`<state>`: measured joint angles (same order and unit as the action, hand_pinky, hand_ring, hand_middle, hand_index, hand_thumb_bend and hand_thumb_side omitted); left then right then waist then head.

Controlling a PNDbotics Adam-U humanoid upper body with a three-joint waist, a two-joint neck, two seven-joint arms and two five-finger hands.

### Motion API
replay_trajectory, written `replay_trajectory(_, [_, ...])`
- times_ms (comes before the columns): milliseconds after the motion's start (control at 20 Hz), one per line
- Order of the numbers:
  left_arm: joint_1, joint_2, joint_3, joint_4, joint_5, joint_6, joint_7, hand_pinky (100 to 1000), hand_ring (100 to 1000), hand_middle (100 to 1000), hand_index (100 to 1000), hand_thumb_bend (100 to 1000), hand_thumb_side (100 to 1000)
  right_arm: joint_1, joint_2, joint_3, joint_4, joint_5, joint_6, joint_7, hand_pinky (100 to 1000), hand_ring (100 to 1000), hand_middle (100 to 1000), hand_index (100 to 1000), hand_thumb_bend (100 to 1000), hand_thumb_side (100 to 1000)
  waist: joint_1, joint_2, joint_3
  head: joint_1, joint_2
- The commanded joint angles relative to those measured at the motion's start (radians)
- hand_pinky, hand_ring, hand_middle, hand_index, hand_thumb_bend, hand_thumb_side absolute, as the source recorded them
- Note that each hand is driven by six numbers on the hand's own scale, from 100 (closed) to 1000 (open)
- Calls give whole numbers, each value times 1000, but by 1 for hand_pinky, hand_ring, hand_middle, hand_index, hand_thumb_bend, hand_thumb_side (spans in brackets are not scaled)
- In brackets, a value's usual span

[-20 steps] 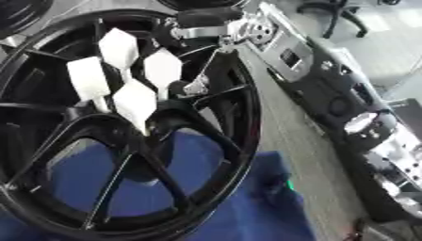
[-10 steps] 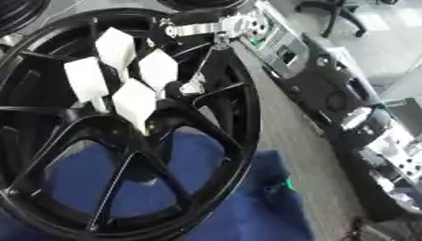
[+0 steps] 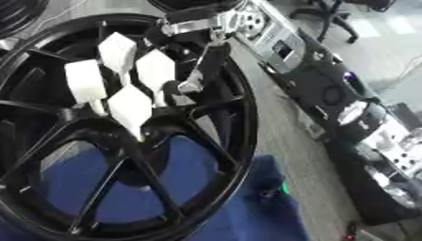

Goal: Pull the pin out of the wheel hub.

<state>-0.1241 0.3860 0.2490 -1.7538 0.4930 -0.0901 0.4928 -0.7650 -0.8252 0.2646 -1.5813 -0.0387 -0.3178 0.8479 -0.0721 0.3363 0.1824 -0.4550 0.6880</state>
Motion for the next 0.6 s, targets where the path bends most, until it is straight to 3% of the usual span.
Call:
replay_trajectory(50, [-5,26,7,-21,-9,0,3,810,630,695,779,279,828,-21,-53,-24,-2,-22,3,1,726,507,233,437,100,142,1,-23,3,-6,-15])
replay_trajectory(350, [-3,27,8,-21,-11,0,4,810,629,695,779,279,829,-21,-77,-44,-17,-57,24,-20,723,500,224,429,100,135,-4,-24,2,-3,-17])
replay_trajectory(600, [1,29,9,-22,-13,0,6,810,627,694,779,278,828,-17,-114,-91,-50,-141,56,-60,727,497,224,429,100,114,-2,-26,-5,7,-17])
